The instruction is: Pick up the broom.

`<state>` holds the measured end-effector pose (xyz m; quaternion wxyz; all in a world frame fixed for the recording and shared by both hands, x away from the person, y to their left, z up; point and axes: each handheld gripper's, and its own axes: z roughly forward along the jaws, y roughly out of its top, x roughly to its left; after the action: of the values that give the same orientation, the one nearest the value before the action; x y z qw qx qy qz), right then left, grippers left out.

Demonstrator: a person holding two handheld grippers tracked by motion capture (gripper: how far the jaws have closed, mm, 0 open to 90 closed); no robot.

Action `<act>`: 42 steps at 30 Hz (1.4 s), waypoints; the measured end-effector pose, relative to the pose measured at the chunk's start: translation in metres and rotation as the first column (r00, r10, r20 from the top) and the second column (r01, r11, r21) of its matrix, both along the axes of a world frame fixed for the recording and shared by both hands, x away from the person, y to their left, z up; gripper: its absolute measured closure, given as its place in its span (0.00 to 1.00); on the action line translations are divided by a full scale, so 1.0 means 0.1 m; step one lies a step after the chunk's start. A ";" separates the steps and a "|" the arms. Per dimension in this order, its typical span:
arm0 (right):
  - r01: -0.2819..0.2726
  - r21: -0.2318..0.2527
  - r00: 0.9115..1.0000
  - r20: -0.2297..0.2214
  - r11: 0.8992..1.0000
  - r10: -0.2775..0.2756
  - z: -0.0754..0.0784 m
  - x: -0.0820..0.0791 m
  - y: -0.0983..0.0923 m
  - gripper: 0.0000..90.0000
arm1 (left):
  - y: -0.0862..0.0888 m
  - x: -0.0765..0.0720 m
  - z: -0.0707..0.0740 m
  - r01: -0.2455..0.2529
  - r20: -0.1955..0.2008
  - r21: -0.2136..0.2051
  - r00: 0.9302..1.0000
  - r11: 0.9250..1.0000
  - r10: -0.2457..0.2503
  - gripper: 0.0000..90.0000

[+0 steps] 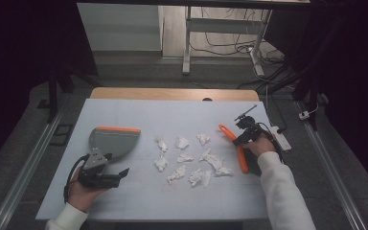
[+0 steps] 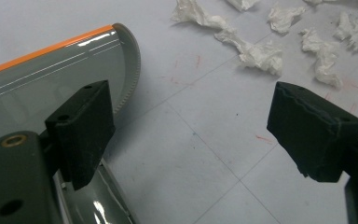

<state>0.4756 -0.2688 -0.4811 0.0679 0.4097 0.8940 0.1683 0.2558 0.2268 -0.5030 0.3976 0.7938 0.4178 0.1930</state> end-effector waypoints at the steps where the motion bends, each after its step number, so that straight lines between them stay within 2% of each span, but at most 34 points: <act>1: 0.003 0.020 1.000 0.010 1.000 -0.003 0.03 -0.01 -0.03 0.78 | 0.00 0.00 0.00 0.000 0.000 0.001 1.000 1.000 0.000 0.17; 3: 0.019 0.080 0.999 0.036 0.997 -0.022 0.11 -0.05 -0.13 0.78 | -0.01 0.00 0.00 0.000 0.001 0.002 1.000 1.000 0.000 0.17; 4: 0.019 0.080 0.999 0.036 0.997 -0.022 0.11 -0.05 -0.13 0.78 | -0.01 -0.01 0.00 0.000 0.002 0.002 1.000 1.000 0.000 0.17; 5: 0.022 0.100 0.999 0.042 0.995 -0.026 0.14 -0.06 -0.16 0.78 | -0.01 -0.01 0.00 -0.001 0.003 0.001 1.000 1.000 0.001 0.17; 6: 0.034 0.143 0.997 0.061 0.989 -0.043 0.21 -0.10 -0.22 0.78 | -0.01 -0.01 0.00 -0.002 0.003 0.000 1.000 1.000 0.002 0.17; 7: 0.034 0.143 0.997 0.061 0.989 -0.043 0.21 -0.10 -0.22 0.78 | -0.01 0.00 0.00 -0.002 0.003 0.000 1.000 1.000 0.002 0.17; 8: 0.037 0.184 0.996 0.079 0.982 -0.052 0.30 -0.13 -0.28 0.78 | -0.01 0.00 0.00 -0.002 0.002 -0.001 1.000 1.000 0.002 0.17; 9: 0.037 0.184 0.996 0.079 0.982 -0.052 0.30 -0.13 -0.28 0.78 | -0.01 0.00 0.00 -0.001 0.002 0.000 1.000 1.000 0.001 0.17; 13: 0.040 0.261 0.990 0.123 0.965 -0.074 0.49 -0.19 -0.37 0.78 | -0.02 0.00 0.01 0.000 0.004 -0.003 1.000 1.000 0.000 0.17; 14: 0.044 0.300 0.984 0.153 0.953 -0.093 0.58 -0.23 -0.40 0.78 | -0.02 0.01 0.01 0.001 0.005 -0.003 1.000 1.000 -0.001 0.18; 15: 0.044 0.300 0.984 0.153 0.953 -0.093 0.58 -0.23 -0.40 0.78 | -0.02 0.01 0.01 0.000 0.007 -0.006 1.000 1.000 0.000 0.18; 20: 0.038 0.389 0.970 0.207 0.920 -0.128 0.72 -0.33 -0.34 0.78 | -0.08 0.03 0.06 0.010 0.031 -0.032 0.999 0.999 -0.009 0.19; 23: 0.030 0.455 0.961 0.232 0.890 -0.151 0.77 -0.38 -0.26 0.78 | -0.15 0.05 0.12 0.025 0.050 -0.047 0.999 0.999 -0.023 0.19; 25: 0.025 0.484 0.954 0.249 0.875 -0.165 0.78 -0.41 -0.19 0.78 | -0.19 0.07 0.16 0.036 0.059 -0.046 0.998 0.998 -0.033 0.19; 27: 0.021 0.518 0.950 0.257 0.855 -0.179 0.78 -0.43 -0.13 0.78 | -0.22 0.09 0.19 0.045 0.067 -0.054 0.997 0.998 -0.041 0.20; 29: 0.016 0.540 0.944 0.268 0.841 -0.191 0.78 -0.47 -0.07 0.78 | -0.25 0.11 0.21 0.049 0.072 -0.055 0.996 0.997 -0.045 0.20; 35: -0.004 0.597 0.938 0.280 0.802 -0.204 0.73 -0.55 0.08 0.78 | -0.34 0.18 0.22 0.067 0.060 -0.062 0.996 0.996 -0.063 0.20; 37: -0.013 0.617 0.936 0.284 0.787 -0.207 0.72 -0.58 0.13 0.78 | -0.38 0.20 0.25 0.074 0.057 -0.047 0.996 0.996 -0.072 0.20; 39: -0.018 0.642 0.934 0.284 0.766 -0.216 0.70 -0.60 0.17 0.78 | -0.44 0.21 0.32 0.087 0.080 -0.028 0.993 0.996 -0.084 0.20; 40: -0.023 0.659 0.933 0.284 0.752 -0.221 0.68 -0.63 0.21 0.78 | -0.48 0.21 0.36 0.095 0.092 -0.036 0.992 0.995 -0.091 0.20; 41: -0.025 0.665 0.931 0.287 0.746 -0.224 0.67 -0.65 0.23 0.78 | -0.52 0.22 0.40 0.107 0.099 -0.049 0.990 0.993 -0.101 0.20; 42: -0.025 0.665 0.931 0.287 0.746 -0.224 0.67 -0.65 0.23 0.78 | -0.56 0.23 0.43 0.118 0.102 -0.060 0.988 0.991 -0.112 0.20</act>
<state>0.4109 -0.2456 -0.4139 0.0854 0.4184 0.7268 0.5380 0.2784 0.1706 -0.4601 0.4540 0.7926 0.3573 0.1949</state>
